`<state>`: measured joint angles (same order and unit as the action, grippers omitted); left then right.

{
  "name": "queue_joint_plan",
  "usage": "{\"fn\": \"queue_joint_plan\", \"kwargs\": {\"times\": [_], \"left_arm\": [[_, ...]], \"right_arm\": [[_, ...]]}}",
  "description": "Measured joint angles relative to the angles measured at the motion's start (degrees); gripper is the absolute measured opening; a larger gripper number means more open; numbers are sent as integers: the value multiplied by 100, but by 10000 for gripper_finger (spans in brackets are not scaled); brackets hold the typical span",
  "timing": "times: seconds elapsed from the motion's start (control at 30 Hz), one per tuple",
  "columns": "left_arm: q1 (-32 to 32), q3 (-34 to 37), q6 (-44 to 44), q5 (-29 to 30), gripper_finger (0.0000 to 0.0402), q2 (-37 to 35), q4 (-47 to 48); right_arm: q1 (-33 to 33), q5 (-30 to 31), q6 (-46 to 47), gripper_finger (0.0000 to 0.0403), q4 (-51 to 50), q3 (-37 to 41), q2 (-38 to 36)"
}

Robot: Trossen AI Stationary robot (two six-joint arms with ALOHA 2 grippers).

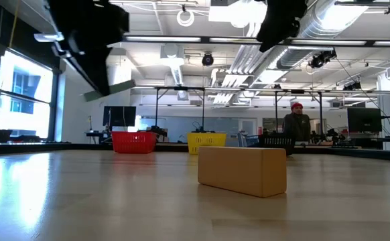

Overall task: Sort & place blocks by color
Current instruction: Put the blue block into the yellow bin

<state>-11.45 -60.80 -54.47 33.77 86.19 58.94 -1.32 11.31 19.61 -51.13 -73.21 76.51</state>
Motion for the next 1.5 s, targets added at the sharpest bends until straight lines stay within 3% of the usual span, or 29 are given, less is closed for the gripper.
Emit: {"fn": "queue_joint_plan", "kwargs": {"times": [0.33,0.6,0.93,1.2,1.5], "left_arm": [[1264,0,2736,-518,92,16,-1889],[2266,0,4234,-1711,92,16,-3412],[3396,0,4879,-2921,92,16,-4736],[4147,-4,5239,-3207,92,153,-5732],[4624,-20,5472,-3354,92,1046,-7055]], "right_arm": [[-697,708,1271,201,-704,-2,2],[-1198,861,2002,201,-1020,0,13],[-1704,970,3156,201,-1808,-2,503],[-2135,715,3861,201,-2153,0,1125],[-2741,716,4853,201,-2251,0,1362]]}}
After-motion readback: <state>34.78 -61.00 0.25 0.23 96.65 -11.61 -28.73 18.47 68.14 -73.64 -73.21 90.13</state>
